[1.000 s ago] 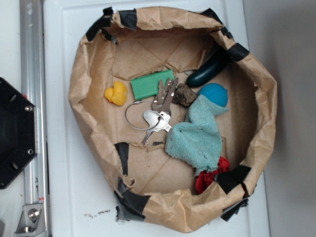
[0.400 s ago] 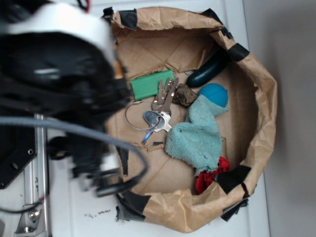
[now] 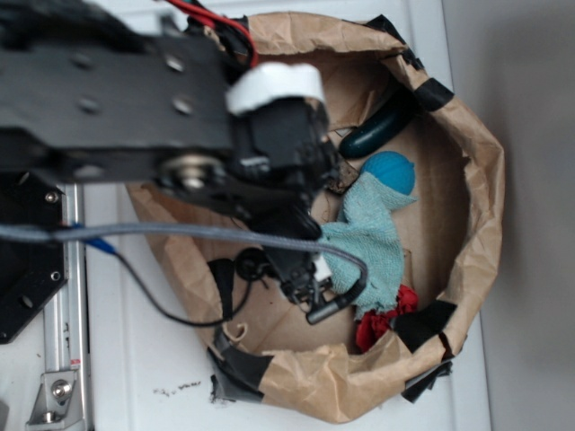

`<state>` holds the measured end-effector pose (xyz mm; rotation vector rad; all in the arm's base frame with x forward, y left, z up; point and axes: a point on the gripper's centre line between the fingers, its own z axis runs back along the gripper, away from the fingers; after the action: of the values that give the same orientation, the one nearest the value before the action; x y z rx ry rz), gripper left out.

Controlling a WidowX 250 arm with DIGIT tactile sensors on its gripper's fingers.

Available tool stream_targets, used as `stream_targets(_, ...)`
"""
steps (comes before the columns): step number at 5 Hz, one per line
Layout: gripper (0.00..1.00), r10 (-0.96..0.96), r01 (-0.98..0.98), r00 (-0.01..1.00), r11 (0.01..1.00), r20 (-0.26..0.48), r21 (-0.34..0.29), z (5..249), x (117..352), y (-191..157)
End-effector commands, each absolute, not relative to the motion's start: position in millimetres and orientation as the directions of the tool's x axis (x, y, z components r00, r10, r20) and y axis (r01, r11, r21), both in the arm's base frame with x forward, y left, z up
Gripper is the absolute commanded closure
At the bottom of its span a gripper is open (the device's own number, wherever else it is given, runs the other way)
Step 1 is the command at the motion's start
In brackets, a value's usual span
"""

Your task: Grab the blue cloth.

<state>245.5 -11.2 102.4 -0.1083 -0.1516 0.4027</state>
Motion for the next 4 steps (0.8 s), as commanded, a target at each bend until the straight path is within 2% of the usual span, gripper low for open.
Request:
stream_targets(1,0.00,0.286,-0.278,0.938,0.958,0.198,-0.068,69.5,269.4,-12.8)
stream_targets(2,0.00,0.148,-0.087,0.940,0.975,0.306,-0.203,66.6,282.8,-23.2)
stream_targets(4,0.00,0.131,-0.087,0.942,0.984,0.309,-0.153,51.1,304.6,-21.7)
